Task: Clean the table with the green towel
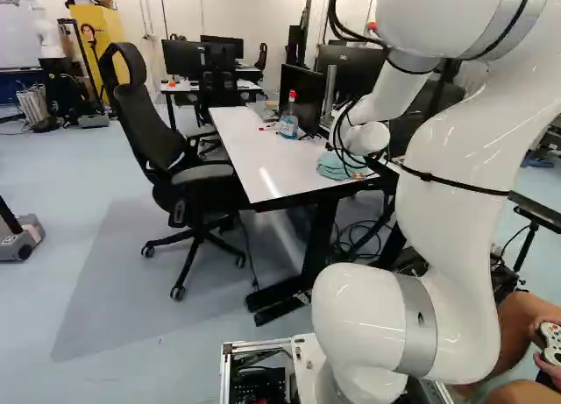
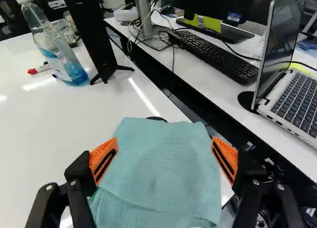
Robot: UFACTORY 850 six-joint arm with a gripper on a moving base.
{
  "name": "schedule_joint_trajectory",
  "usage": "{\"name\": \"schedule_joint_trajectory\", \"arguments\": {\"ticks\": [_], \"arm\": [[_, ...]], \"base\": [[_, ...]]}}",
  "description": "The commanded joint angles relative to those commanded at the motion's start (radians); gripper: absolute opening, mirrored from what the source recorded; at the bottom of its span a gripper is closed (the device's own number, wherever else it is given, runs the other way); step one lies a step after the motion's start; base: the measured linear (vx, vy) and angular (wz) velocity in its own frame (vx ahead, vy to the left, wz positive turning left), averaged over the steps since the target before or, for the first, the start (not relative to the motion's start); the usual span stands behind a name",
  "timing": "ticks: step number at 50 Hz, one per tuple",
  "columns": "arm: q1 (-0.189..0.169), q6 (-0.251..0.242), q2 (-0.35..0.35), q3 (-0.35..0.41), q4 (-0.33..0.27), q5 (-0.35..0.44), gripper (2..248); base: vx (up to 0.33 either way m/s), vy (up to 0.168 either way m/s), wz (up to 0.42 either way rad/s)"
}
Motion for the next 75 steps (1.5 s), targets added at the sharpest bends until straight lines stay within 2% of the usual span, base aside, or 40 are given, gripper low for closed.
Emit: {"name": "schedule_joint_trajectory", "arguments": {"ticks": [50, 75], "arm": [[0.006, 0.0, -0.039, -0.047, -0.003, -0.116, 247], [0.006, 0.0, -0.039, -0.047, -0.081, -0.133, 247]], "base": [[0.0, 0.0, 0.0], [0.0, 0.0, 0.0]]}}
